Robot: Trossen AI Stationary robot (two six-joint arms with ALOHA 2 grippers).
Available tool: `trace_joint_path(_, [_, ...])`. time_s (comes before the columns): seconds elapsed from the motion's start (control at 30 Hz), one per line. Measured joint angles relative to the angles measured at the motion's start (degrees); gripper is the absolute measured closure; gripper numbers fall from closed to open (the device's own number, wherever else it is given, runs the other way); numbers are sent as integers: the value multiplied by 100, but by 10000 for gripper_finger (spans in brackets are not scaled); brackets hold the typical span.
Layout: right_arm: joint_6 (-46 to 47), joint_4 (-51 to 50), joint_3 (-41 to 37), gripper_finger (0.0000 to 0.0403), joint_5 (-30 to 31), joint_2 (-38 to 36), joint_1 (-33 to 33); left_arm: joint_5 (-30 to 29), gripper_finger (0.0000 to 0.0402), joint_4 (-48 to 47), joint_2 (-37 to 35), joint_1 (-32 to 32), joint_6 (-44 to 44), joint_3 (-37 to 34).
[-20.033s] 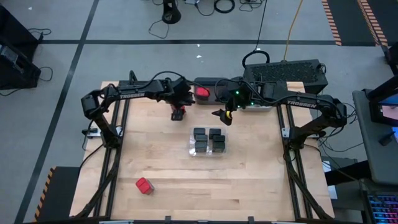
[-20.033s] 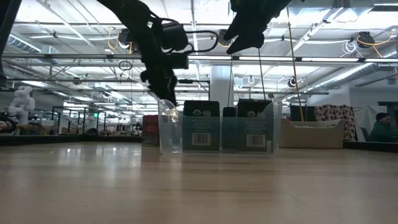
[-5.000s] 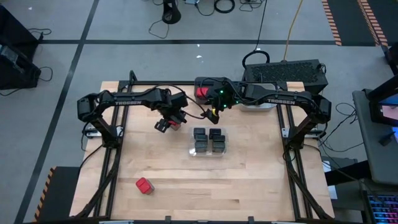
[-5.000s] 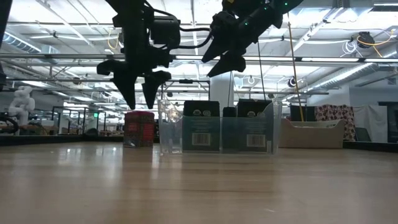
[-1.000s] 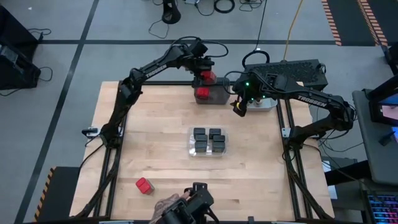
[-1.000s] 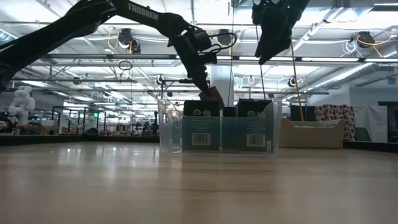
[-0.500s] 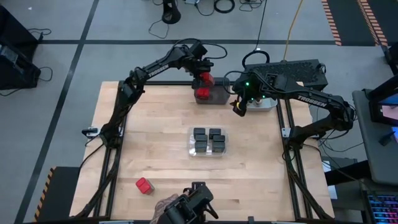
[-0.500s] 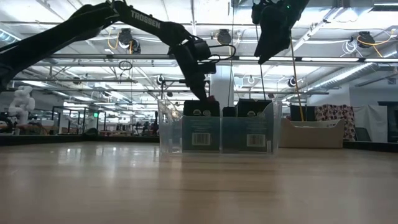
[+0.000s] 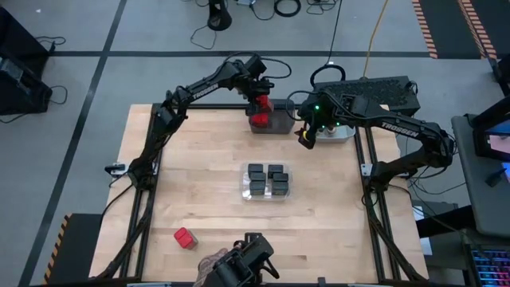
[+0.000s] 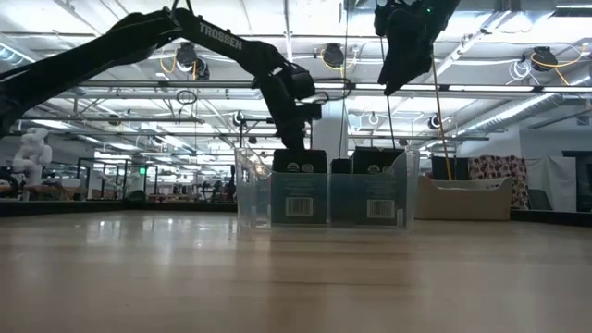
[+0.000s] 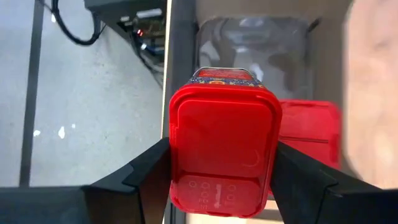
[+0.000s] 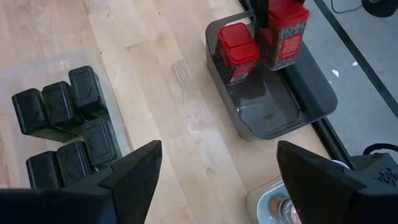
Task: Sort spices by type
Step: Put the red seasoning can into the black bin
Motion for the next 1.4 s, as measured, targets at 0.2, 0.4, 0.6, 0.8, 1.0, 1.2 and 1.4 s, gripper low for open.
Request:
trace_joint_path(0.2, [-2,1,0,101,-2,0,0,-79,165,136,16,-4,2,-4])
trace_joint_path(0.4, [-35,20,0,101,-2,0,0,-93,162,67,17,28,-9,-5])
trace_joint_path(0.6, [-91,109,0,101,-2,0,0,-88,159,-111,88,33,-41,-4])
trace_joint_path(0.8, [-154,186,0,101,-4,0,0,-381,158,-122,187,-23,-50,-6])
trace_joint_path(1.0, [-190,212,0,101,-4,0,0,-557,158,-36,174,-57,-96,-3])
trace_joint_path(1.2, [-196,213,0,101,-4,0,0,-582,157,6,174,-48,-203,-2])
trace_joint_path(1.4, [-202,213,0,101,-4,0,0,-590,150,26,174,-48,-208,-3])
